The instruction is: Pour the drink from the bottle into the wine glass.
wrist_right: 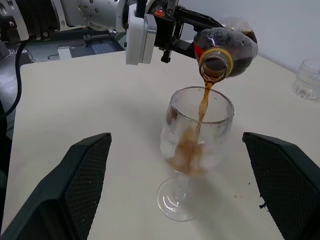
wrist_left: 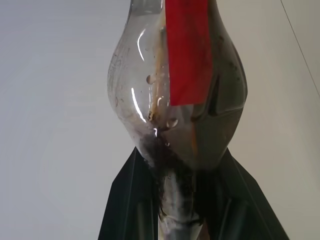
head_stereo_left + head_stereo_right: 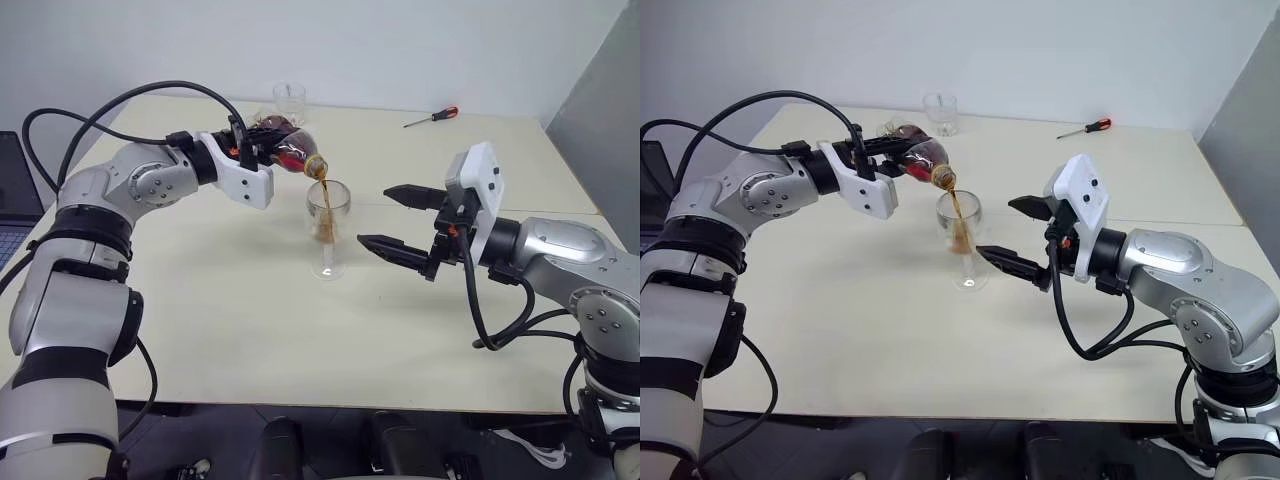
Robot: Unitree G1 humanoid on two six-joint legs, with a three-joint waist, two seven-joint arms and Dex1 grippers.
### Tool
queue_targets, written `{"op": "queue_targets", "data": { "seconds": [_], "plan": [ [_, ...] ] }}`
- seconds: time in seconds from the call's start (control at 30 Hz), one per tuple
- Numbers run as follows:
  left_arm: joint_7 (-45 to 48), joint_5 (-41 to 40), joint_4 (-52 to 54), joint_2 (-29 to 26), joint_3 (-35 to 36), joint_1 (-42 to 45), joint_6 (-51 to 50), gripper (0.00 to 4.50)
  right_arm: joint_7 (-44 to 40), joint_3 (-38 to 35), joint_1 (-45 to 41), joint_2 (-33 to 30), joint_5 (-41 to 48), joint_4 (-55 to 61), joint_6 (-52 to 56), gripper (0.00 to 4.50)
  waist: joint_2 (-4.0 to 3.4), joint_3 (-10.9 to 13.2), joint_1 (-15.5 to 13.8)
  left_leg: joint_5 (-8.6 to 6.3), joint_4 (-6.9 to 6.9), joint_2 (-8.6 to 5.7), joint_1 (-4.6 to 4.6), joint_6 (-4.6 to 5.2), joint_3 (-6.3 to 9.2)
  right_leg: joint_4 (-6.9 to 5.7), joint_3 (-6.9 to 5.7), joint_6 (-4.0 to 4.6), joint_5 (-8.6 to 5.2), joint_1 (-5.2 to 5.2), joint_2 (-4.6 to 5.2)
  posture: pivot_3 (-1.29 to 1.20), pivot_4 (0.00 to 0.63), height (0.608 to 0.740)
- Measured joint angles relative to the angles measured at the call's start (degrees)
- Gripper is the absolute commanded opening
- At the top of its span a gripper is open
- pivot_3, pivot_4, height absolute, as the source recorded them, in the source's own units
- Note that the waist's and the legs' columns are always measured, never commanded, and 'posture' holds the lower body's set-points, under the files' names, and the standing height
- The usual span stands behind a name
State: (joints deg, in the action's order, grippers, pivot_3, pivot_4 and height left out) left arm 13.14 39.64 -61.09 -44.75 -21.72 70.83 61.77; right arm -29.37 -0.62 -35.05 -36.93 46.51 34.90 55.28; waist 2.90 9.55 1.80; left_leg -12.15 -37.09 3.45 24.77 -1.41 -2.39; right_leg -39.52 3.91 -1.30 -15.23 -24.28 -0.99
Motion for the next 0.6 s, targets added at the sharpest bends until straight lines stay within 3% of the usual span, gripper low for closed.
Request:
{"op": "queue_targets", "data": {
  "seconds": [0.6],
  "plan": [
    [0.0, 0.0, 0.0, 0.0, -0.5, 0.0, 0.9, 0.76, -0.7, 0.0, 0.0, -0.1, -0.2, 0.0, -0.4, 4.50, 0.00, 0.0, 0.0, 0.00, 0.00, 0.00, 0.00, 0.00, 0.00, -0.01, 0.00, 0.00, 0.00, 0.00, 0.00, 0.00, 0.150, 0.740]
  ]
}}
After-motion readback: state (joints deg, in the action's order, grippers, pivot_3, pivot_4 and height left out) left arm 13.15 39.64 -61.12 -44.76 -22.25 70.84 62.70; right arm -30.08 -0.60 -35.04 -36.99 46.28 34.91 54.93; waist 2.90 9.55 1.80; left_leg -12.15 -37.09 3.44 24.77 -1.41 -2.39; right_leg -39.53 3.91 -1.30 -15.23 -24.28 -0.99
